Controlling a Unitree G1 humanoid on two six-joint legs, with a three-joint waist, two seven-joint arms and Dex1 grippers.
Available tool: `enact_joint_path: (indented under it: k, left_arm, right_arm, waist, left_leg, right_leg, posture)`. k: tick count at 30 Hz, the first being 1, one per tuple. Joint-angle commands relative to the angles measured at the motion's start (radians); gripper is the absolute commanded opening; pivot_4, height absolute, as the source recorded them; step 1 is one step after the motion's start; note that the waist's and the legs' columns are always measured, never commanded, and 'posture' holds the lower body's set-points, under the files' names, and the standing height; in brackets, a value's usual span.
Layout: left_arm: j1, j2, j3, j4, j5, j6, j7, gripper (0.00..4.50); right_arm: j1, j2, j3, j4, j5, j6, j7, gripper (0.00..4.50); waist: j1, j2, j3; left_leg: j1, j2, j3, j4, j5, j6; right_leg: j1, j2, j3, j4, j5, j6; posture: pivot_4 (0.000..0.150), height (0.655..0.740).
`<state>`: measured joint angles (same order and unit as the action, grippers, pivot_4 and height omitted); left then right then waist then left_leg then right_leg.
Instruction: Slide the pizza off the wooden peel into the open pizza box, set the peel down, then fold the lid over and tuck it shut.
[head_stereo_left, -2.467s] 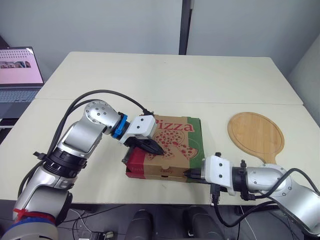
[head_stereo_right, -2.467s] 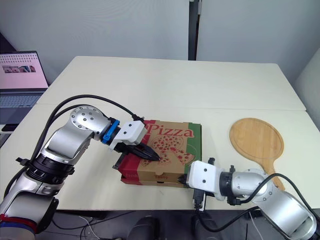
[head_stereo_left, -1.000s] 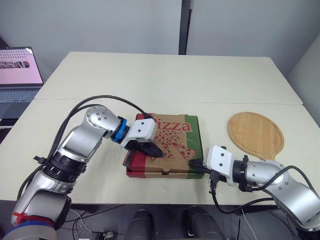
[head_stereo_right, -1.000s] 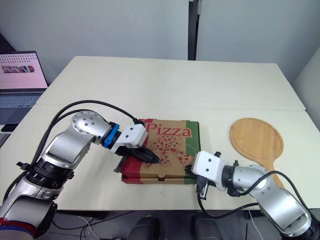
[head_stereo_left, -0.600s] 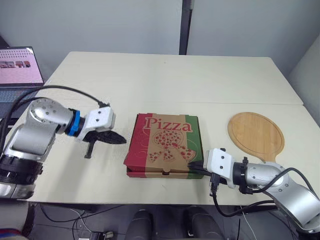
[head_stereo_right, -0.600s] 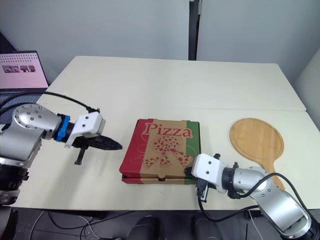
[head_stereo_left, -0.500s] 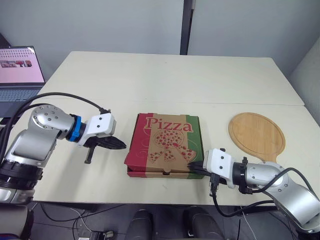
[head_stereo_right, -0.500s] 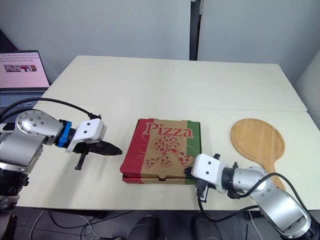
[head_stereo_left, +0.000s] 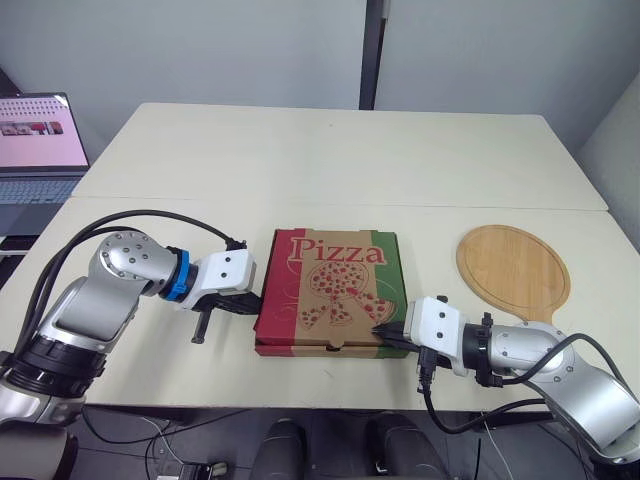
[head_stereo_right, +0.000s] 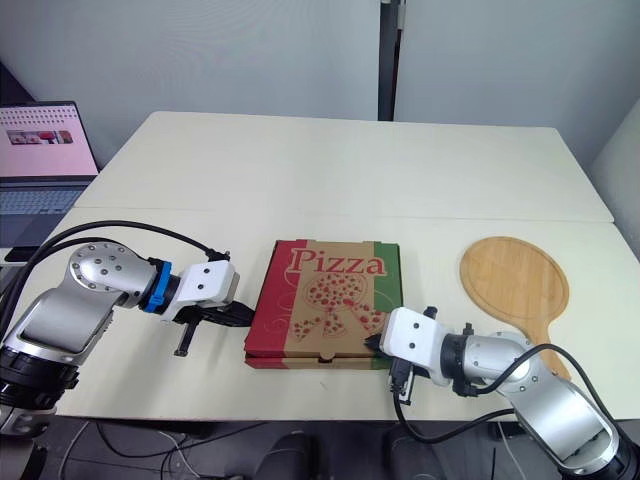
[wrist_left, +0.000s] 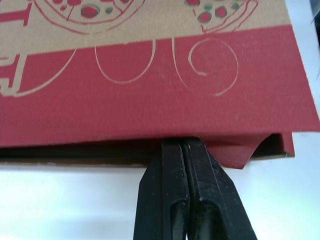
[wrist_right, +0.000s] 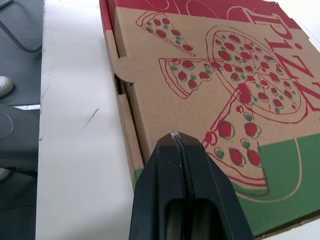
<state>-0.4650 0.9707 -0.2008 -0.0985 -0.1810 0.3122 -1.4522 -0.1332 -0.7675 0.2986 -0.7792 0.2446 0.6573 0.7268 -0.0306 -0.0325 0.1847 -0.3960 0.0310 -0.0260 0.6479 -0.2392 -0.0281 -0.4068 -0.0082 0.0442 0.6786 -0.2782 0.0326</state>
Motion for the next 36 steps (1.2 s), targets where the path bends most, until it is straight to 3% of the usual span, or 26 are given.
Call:
enact_joint_path:
  k: [1,13,18,23,36]
  left_arm:
    - [-0.013,-0.027,0.011,-0.057,-0.045,0.051,0.014,0.00]
    - [0.038,0.028,0.052,-0.047,-0.042,0.040,0.015,0.00]
    - [-0.037,0.046,0.158,0.013,-0.134,0.159,0.042,0.00]
    - [-0.039,0.003,0.171,-0.095,-0.215,0.284,0.094,0.00]
    - [0.099,-0.097,-0.016,-0.049,-0.036,0.184,0.255,0.00]
  right_arm:
    - [-0.011,0.007,-0.003,-0.013,-0.004,-0.013,0.003,0.04]
    - [-0.026,0.017,0.016,0.009,-0.014,-0.028,0.014,0.04]
    - [-0.016,0.010,0.044,0.015,-0.050,-0.036,0.011,0.04]
    - [-0.014,0.002,0.064,0.033,-0.090,-0.051,0.015,0.04]
    - [-0.020,0.018,0.070,0.083,-0.121,-0.093,0.027,0.04]
  waist:
    - [0.000,0.000,0.000]
    - [0.001,0.000,0.000]
    - [0.000,0.000,0.000]
    - [-0.001,0.000,0.000]
    - [0.001,0.000,-0.004]
  left_leg:
    - [0.000,0.000,0.000,0.000,0.000,0.000]
    - [0.000,0.000,0.000,0.000,0.000,0.000]
    - [0.000,0.000,-0.001,0.000,0.000,0.000]
    - [0.000,0.000,0.000,0.000,0.000,0.000]
    - [0.003,0.000,0.000,0.000,0.000,0.000]
  right_leg:
    - [0.000,0.000,0.000,0.000,0.000,0.000]
    - [0.000,0.000,0.000,0.000,0.000,0.000]
    - [0.000,0.000,-0.001,0.000,0.000,0.000]
    - [0.000,-0.001,0.000,0.000,0.000,0.000]
    - [0.002,-0.001,0.000,0.001,0.000,0.000]
  posture:
    - [0.150,0.7343]
    - [0.150,0.7343]
    - [0.150,0.7343]
    - [0.150,0.7343]
    - [0.150,0.7343]
